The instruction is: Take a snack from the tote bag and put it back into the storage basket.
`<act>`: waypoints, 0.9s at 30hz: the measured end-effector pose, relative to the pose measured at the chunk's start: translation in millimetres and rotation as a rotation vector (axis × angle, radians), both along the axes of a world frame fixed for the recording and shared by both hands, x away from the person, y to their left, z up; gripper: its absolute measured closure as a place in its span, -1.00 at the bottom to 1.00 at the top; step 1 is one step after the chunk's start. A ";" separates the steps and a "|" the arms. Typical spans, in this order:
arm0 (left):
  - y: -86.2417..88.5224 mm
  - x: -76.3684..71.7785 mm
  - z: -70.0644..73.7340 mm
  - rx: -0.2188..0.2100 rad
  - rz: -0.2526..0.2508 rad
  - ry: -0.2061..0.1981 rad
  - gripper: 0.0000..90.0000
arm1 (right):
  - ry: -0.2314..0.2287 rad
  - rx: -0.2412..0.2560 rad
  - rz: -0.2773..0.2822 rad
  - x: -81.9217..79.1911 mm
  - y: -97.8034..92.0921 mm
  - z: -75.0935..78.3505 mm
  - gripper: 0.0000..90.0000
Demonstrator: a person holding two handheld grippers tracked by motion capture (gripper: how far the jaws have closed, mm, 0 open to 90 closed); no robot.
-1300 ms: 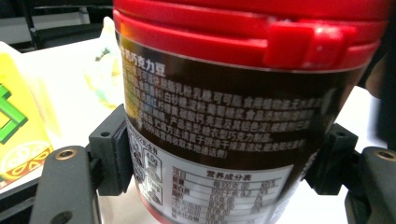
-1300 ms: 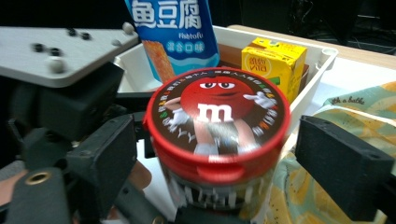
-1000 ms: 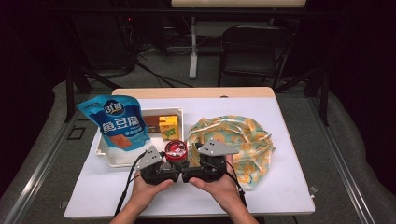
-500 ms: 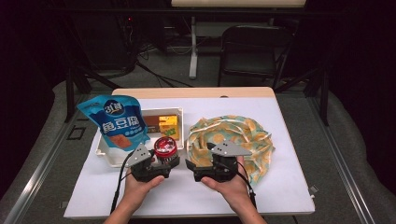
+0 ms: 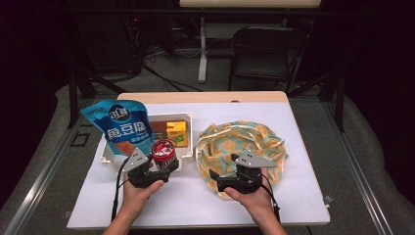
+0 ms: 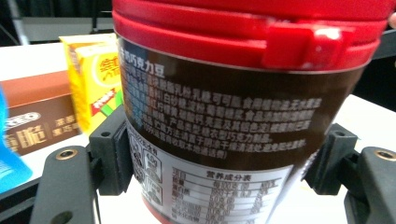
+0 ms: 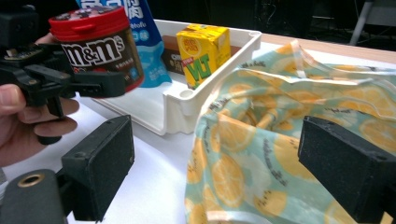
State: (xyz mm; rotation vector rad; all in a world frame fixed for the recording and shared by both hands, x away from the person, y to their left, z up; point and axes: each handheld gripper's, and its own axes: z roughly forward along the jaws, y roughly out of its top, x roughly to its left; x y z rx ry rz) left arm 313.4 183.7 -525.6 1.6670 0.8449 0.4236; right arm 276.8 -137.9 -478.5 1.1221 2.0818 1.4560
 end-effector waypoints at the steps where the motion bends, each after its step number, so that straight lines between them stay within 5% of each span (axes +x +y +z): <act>1: 0.9 0.4 -0.5 0.000 0.002 0.003 -0.43 | -0.002 0.001 -0.005 0.0 -1.7 -1.0 -0.77; 14: 17.2 13.5 -16.1 0.010 0.049 0.049 -0.43 | 0.003 -0.017 -0.040 -0.9 -19.0 -7.3 -0.76; 27: 14.9 25.9 -28.0 0.076 0.091 0.115 -0.43 | 0.006 -0.018 -0.061 -1.2 -26.5 -9.9 -0.75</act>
